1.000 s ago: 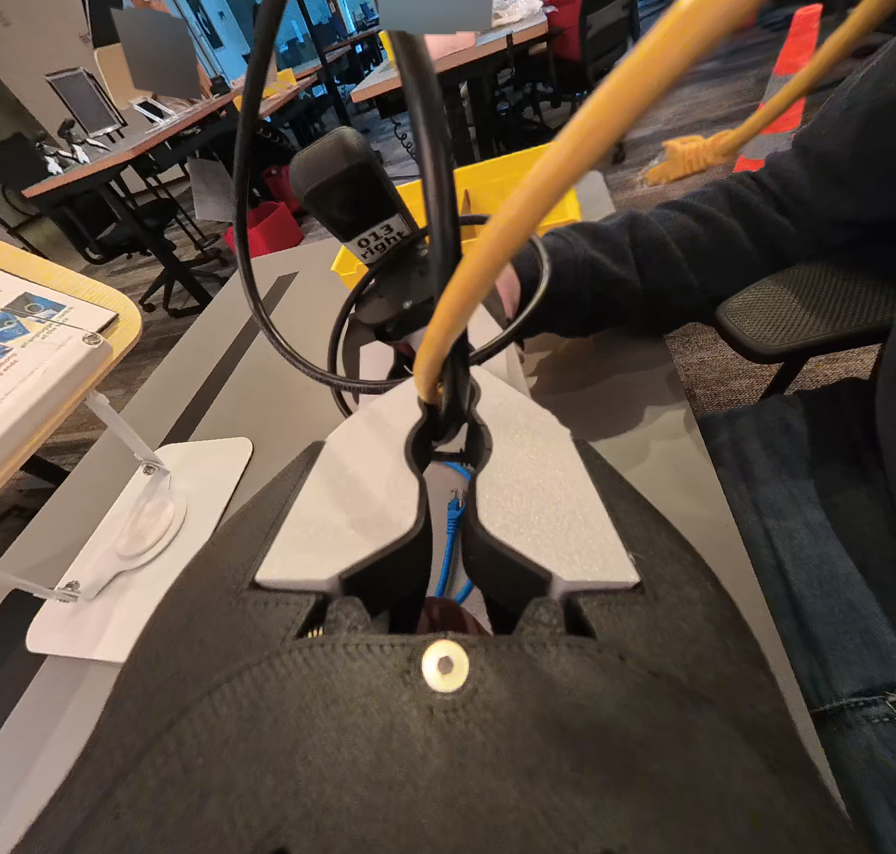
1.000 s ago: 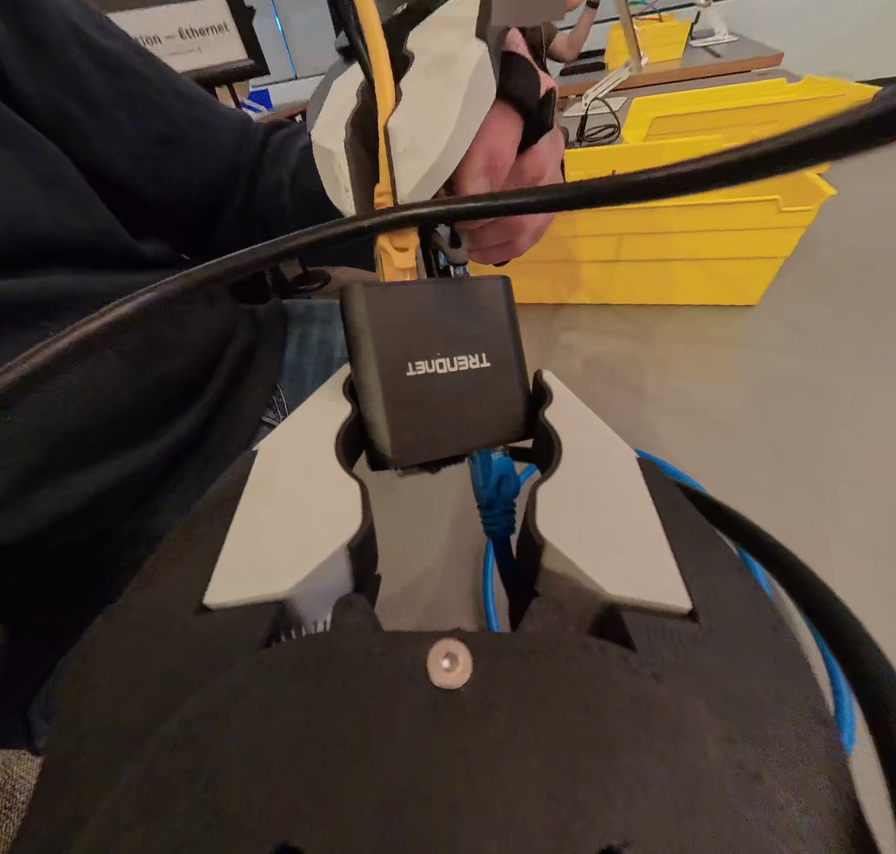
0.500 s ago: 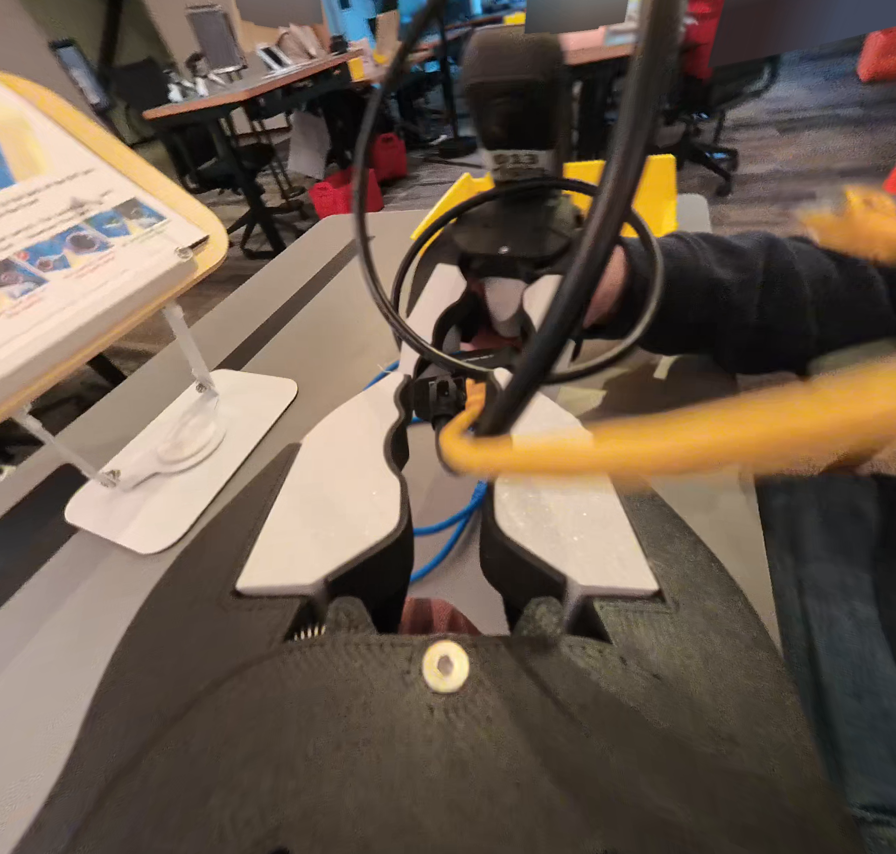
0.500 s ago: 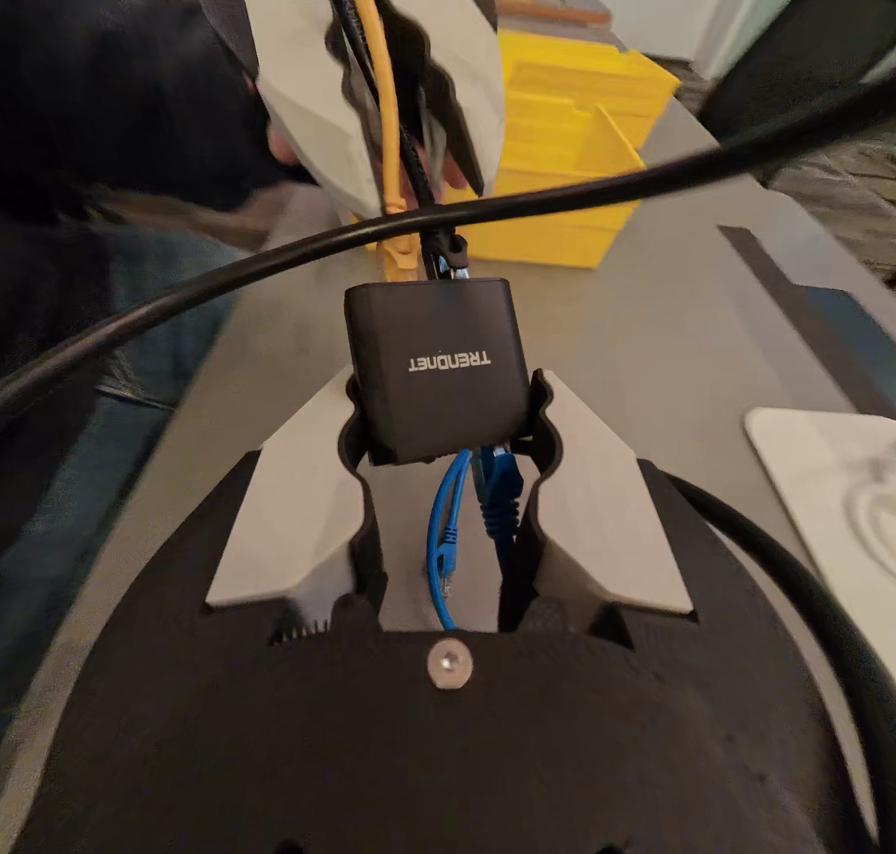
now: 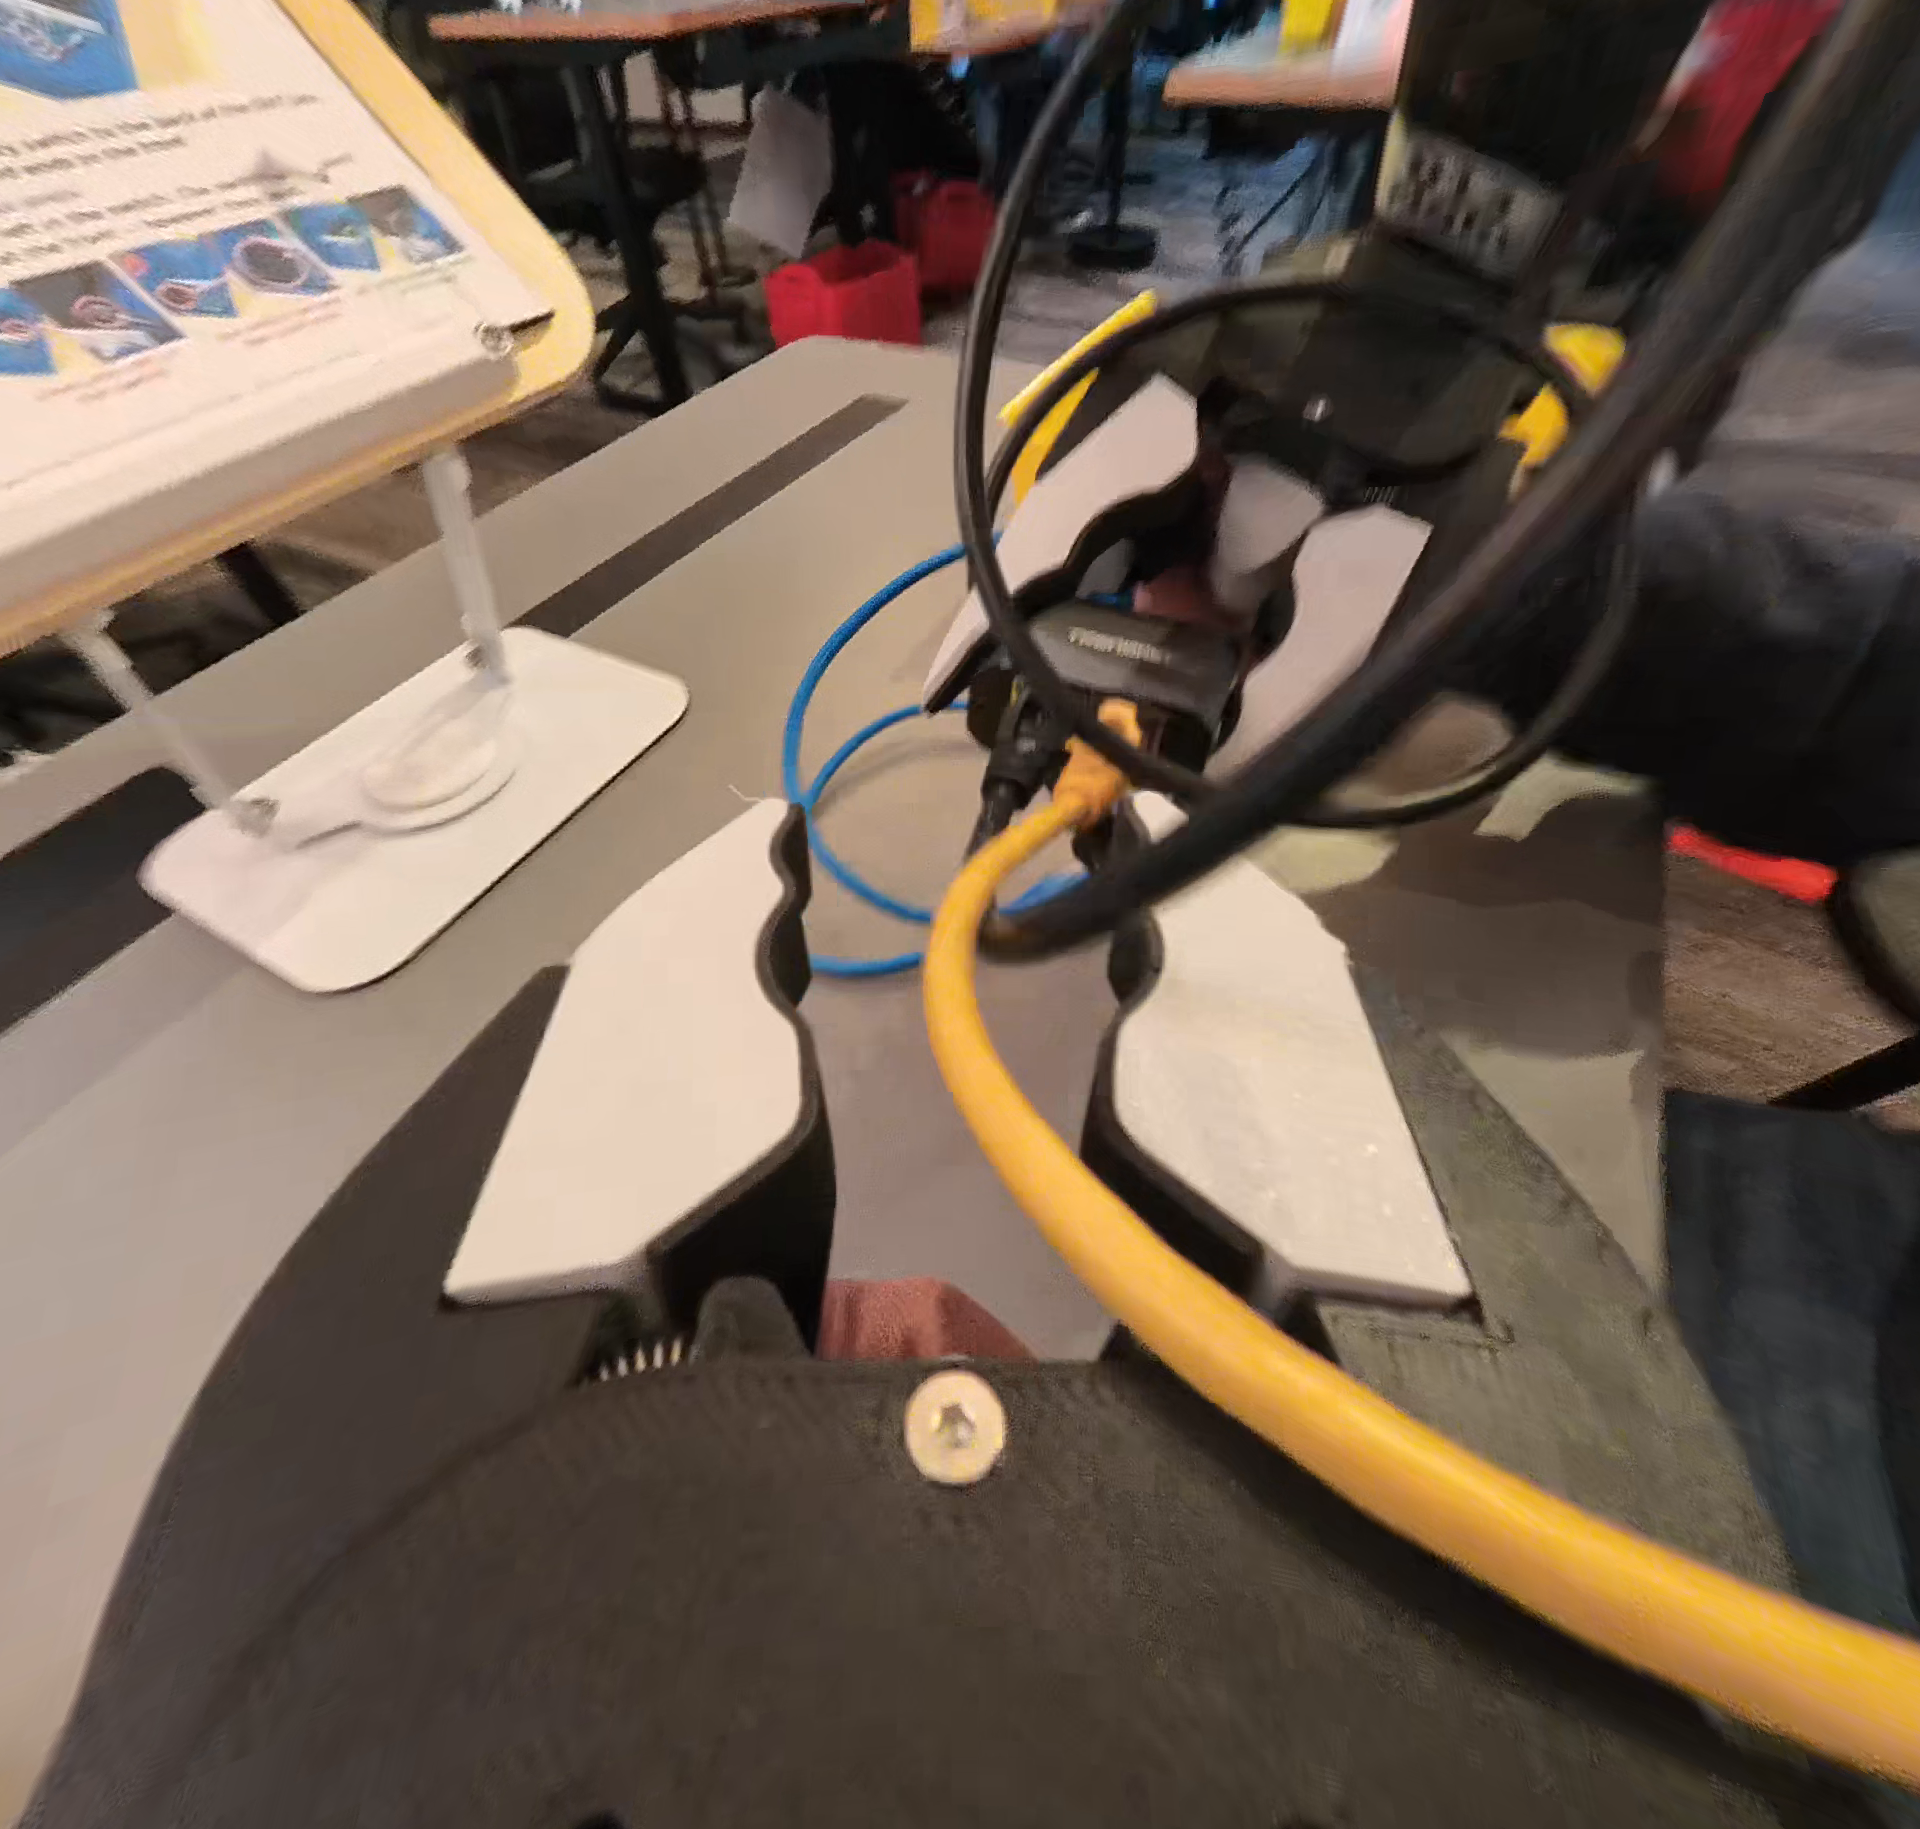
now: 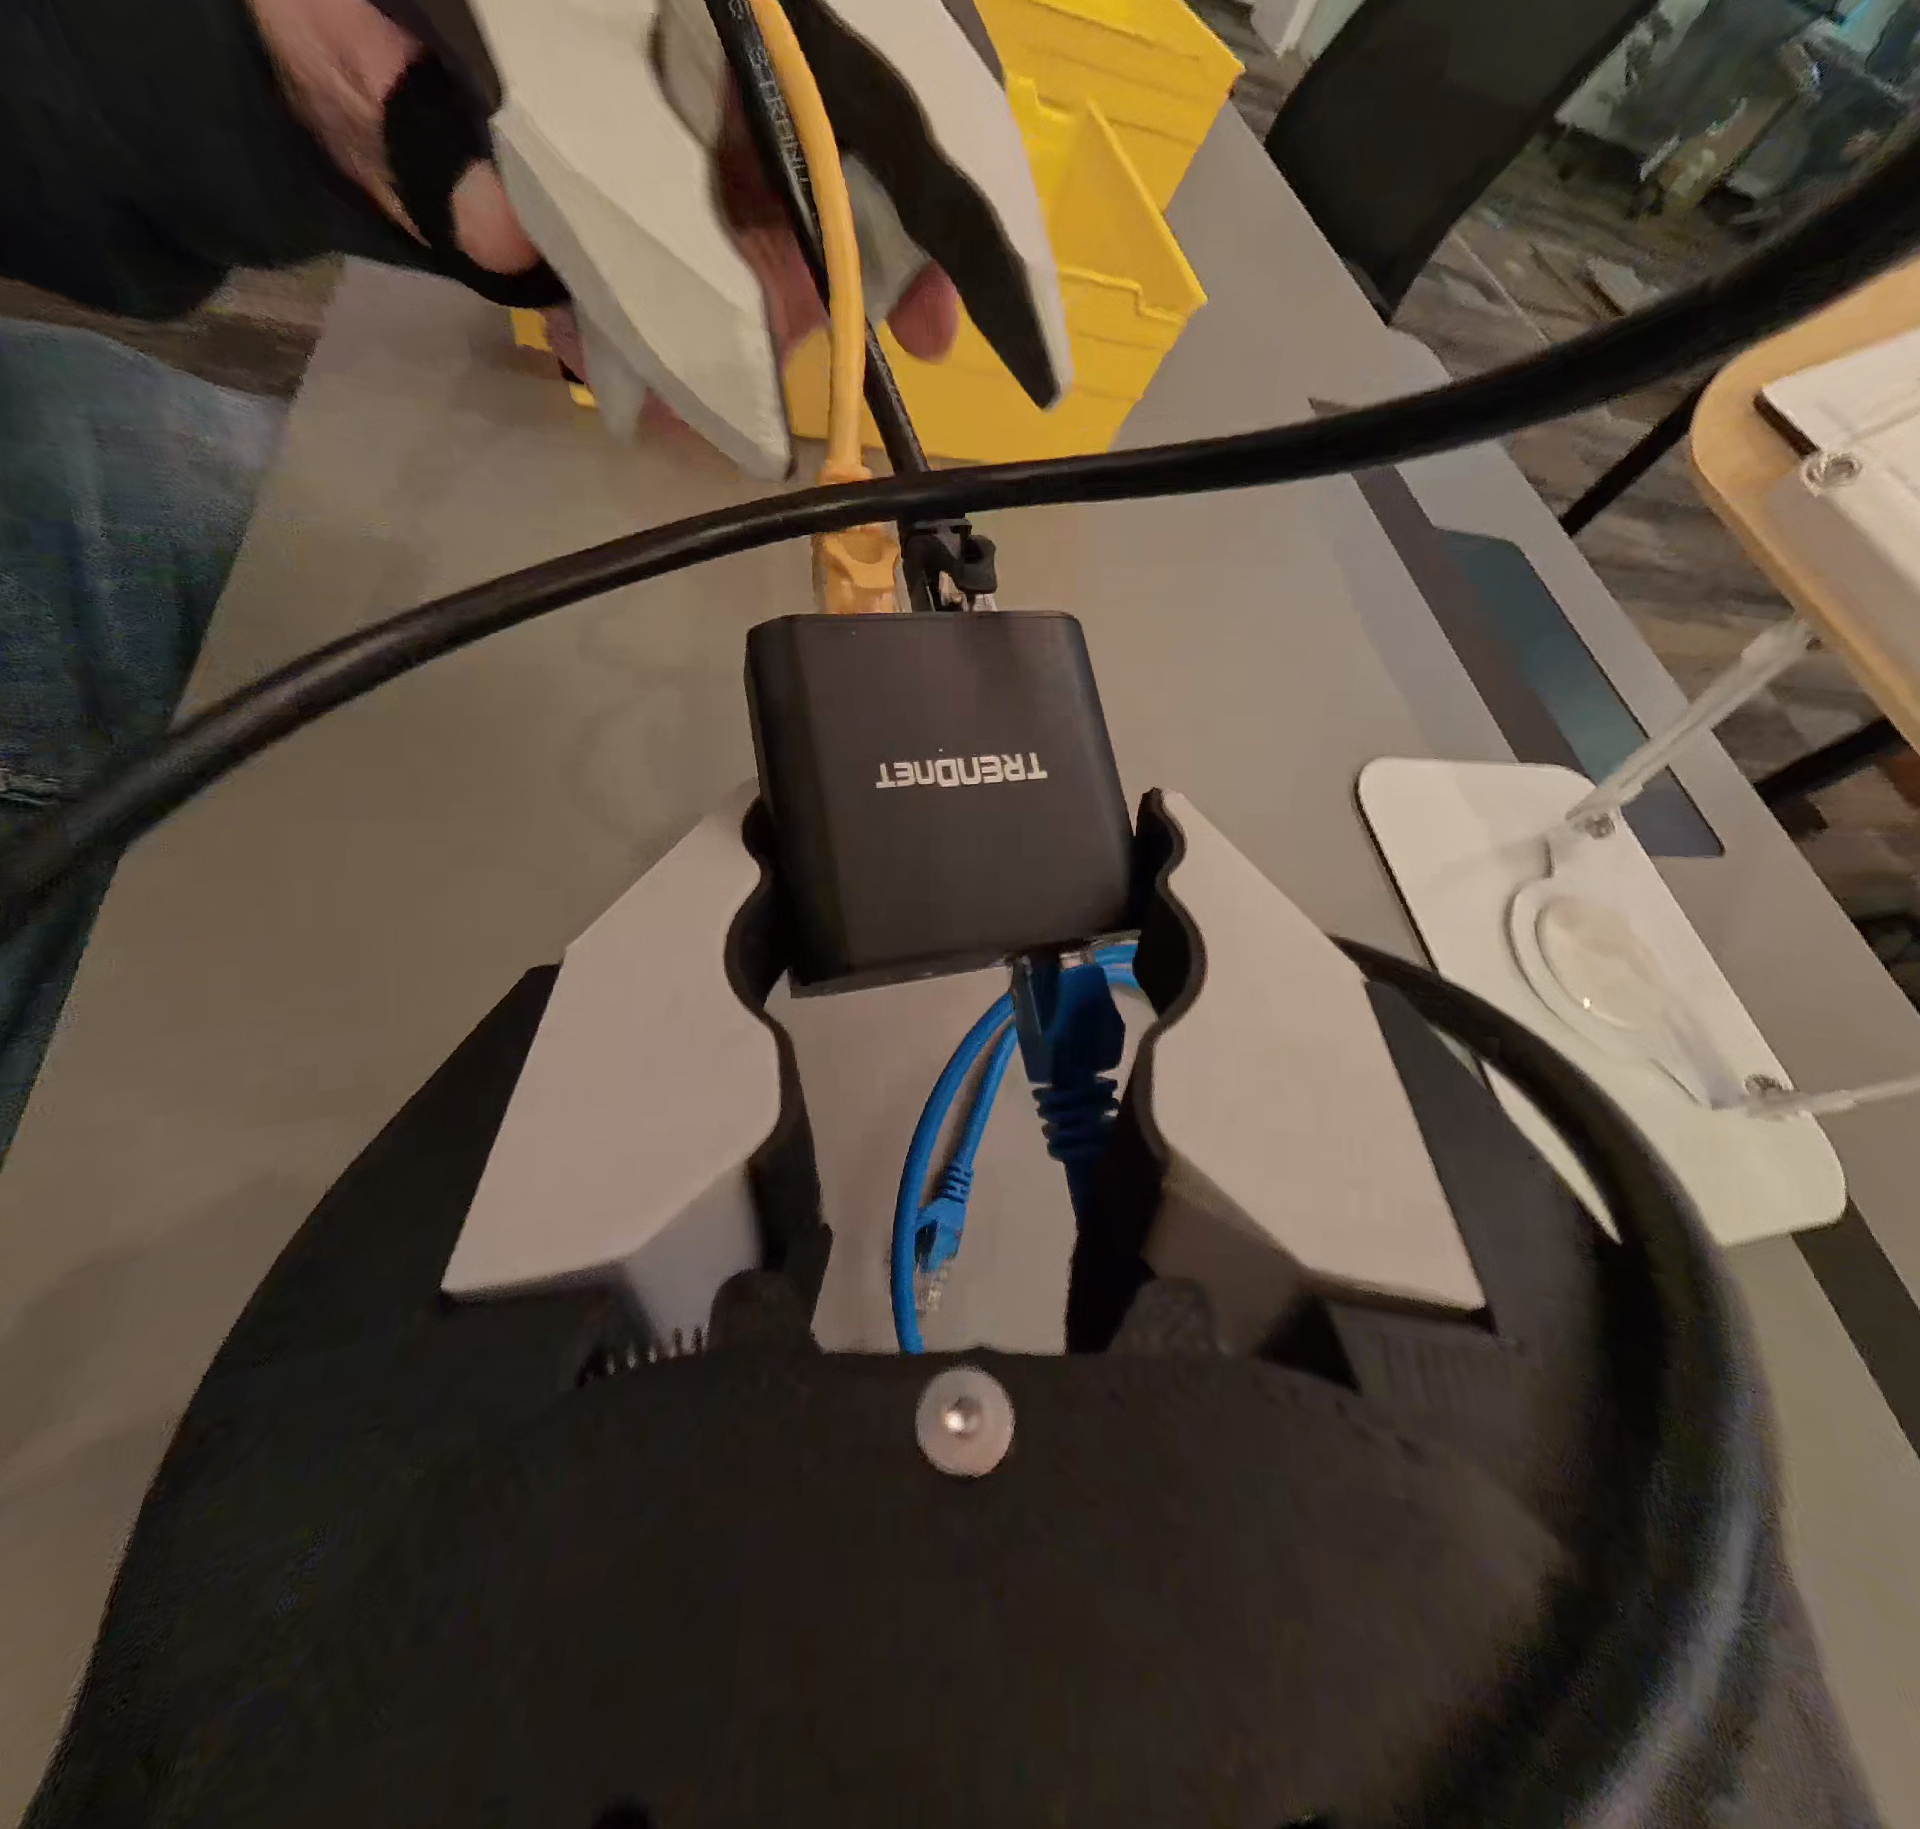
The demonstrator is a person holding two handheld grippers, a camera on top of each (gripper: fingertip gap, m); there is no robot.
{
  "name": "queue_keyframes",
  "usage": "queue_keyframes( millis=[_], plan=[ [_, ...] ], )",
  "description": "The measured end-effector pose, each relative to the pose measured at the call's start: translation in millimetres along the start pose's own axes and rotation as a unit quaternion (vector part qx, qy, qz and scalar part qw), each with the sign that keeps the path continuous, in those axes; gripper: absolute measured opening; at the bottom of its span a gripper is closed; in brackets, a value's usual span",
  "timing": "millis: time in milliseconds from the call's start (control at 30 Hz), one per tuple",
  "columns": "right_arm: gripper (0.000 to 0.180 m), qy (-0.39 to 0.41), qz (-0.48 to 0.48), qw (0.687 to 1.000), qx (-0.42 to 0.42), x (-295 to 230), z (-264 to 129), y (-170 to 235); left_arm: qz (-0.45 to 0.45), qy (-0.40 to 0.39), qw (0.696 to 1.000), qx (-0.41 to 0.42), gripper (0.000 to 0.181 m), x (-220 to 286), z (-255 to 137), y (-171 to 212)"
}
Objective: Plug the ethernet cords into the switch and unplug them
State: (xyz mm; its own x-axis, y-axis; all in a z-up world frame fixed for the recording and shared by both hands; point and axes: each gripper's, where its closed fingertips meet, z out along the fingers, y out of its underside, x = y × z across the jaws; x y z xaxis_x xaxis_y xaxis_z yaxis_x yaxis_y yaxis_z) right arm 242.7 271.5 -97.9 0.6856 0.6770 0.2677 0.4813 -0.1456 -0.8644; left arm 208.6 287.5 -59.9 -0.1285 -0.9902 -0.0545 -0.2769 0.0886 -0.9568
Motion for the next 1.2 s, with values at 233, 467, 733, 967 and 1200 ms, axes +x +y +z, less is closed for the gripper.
queue_keyframes(
  millis=[233, 467, 733, 967, 1200],
  plan=[
    [0.065, 0.033, -0.029, 0.999, -0.021, 7, -3, 2, -0.015, 0.02, 0.999, -0.023, 0.055, 10, 6, 7],
    [0.065, 0.091, -0.095, 0.99, -0.046, 10, -6, 1, -0.196, 0.119, 0.972, 0.046, 0.026, 26, 19, 1],
    [0.065, 0.126, -0.133, 0.983, -0.027, 17, -11, -4, -0.288, 0.18, 0.936, 0.097, 0.011, 34, 18, -6],
    [0.065, 0.049, -0.104, 0.993, 0.026, 2, -14, -11, -0.277, 0.221, 0.929, 0.108, 0.01, 43, 14, -8],
    [0.084, -0.038, -0.022, 0.998, 0.037, -9, -10, -10, -0.255, 0.237, 0.931, 0.107, 0.01, 46, 13, -5]
  ],
)
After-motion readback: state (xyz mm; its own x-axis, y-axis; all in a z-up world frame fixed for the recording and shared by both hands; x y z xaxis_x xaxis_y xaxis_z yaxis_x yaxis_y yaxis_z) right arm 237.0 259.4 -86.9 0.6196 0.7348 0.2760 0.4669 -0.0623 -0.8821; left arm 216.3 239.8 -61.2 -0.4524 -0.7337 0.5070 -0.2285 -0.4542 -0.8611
